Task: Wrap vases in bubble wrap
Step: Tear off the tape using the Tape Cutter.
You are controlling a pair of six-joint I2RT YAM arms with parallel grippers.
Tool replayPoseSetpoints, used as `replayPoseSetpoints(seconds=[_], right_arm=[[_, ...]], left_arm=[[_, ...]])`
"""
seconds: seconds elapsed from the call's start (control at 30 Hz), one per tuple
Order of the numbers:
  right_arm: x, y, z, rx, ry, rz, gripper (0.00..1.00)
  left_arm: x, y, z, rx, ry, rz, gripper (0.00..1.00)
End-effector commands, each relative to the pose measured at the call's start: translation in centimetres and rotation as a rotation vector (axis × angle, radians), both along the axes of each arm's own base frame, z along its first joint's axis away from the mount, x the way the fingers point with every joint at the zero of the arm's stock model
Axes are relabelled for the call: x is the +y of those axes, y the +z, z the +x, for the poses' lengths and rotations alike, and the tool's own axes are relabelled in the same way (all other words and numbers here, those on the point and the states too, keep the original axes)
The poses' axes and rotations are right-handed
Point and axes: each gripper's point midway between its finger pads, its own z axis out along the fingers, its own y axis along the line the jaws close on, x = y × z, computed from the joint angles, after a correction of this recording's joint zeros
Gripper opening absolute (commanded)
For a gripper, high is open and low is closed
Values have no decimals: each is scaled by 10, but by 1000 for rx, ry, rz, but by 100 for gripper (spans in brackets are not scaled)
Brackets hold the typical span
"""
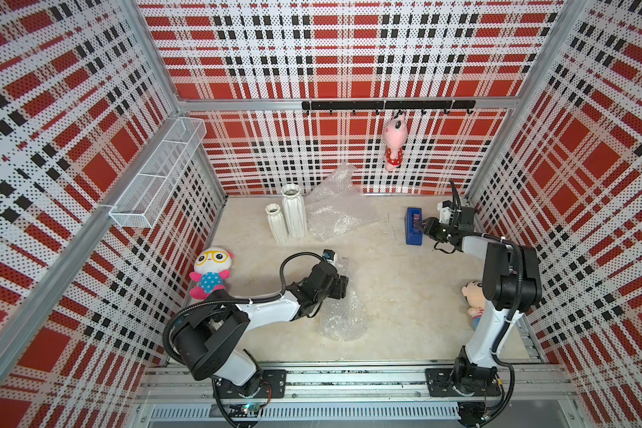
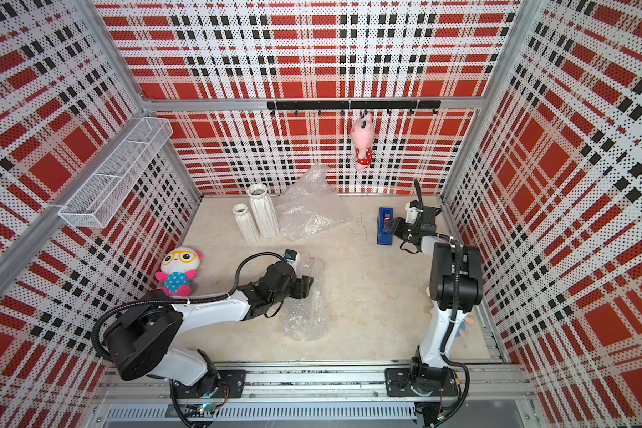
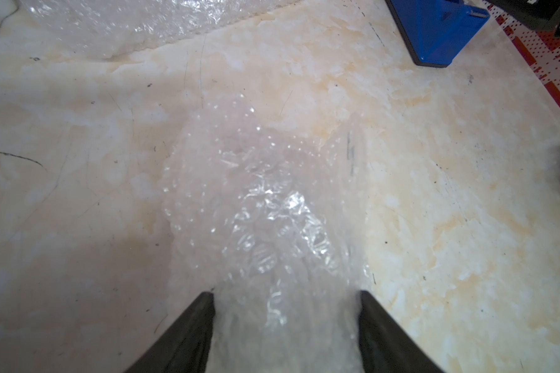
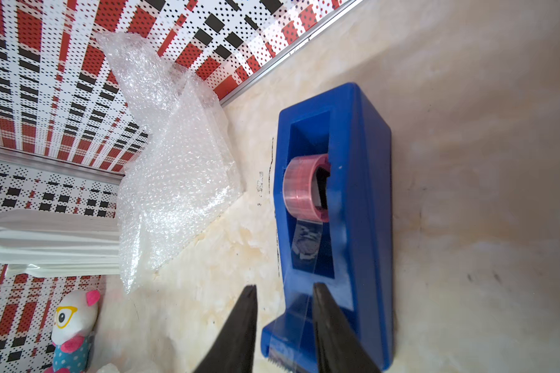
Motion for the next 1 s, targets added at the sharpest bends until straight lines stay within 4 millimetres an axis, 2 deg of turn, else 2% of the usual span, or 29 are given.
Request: replayPoseSetpoints(seconds=[0.0, 0.37, 0.97], right_arm=[[-2, -6, 5, 5, 12, 15, 32], [2, -25, 8, 47, 48, 46, 27], [10, -34, 9, 67, 78, 114, 21]], left_arm=[[4, -19, -9, 66, -11, 54, 70], [2, -21, -8, 68, -11, 59, 70], [2, -21, -7, 64, -9, 65, 70]])
